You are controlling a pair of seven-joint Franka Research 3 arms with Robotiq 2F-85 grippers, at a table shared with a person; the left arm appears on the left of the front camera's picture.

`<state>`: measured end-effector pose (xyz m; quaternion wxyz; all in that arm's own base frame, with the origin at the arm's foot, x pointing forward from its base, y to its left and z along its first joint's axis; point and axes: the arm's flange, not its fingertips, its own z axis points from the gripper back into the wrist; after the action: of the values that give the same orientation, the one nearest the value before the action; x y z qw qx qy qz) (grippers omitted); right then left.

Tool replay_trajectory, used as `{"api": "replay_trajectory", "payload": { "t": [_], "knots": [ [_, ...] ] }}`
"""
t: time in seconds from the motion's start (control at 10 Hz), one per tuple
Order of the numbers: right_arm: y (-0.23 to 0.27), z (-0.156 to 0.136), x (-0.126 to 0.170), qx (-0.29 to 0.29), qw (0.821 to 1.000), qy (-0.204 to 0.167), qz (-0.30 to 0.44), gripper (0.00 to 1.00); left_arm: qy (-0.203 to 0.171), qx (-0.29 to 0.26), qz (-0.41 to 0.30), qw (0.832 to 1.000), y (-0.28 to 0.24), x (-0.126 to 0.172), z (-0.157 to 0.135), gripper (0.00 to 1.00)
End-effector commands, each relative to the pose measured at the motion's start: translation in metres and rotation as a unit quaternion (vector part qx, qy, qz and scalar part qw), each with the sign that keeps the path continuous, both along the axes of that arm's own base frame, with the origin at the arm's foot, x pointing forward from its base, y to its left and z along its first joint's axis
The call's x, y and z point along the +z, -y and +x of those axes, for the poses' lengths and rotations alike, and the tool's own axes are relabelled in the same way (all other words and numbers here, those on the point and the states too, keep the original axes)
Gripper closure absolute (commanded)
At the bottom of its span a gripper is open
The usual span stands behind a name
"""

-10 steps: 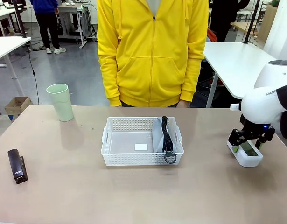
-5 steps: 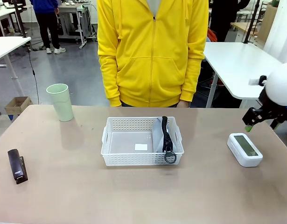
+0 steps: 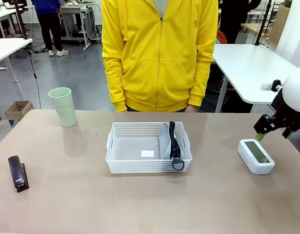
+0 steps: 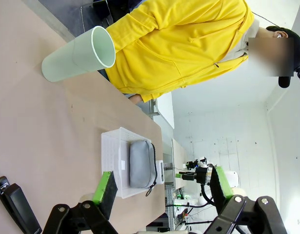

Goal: Efficiently arrange items inside the basket to fit them all.
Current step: Pick up the Digital clock and place it inside the Organizing basket.

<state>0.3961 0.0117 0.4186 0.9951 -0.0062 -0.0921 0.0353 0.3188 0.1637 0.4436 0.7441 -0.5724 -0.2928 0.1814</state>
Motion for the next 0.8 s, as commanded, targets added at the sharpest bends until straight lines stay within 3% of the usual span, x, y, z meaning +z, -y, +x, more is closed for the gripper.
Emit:
{"api": "replay_trajectory", "payload": {
  "t": [0.0, 0.7],
  "knots": [
    [0.001, 0.0, 0.0, 0.015, 1.0, 0.011, 0.014, 0.0, 0.007, -0.006, 0.002, 1.0, 0.0, -0.001, -0.002, 0.0],
    [-0.017, 0.022, -0.051, 0.044, 0.997, -0.051, 0.033, 0.0, 0.007, -0.006, 0.002, 1.0, 0.0, -0.001, -0.002, 0.0]
  ]
}}
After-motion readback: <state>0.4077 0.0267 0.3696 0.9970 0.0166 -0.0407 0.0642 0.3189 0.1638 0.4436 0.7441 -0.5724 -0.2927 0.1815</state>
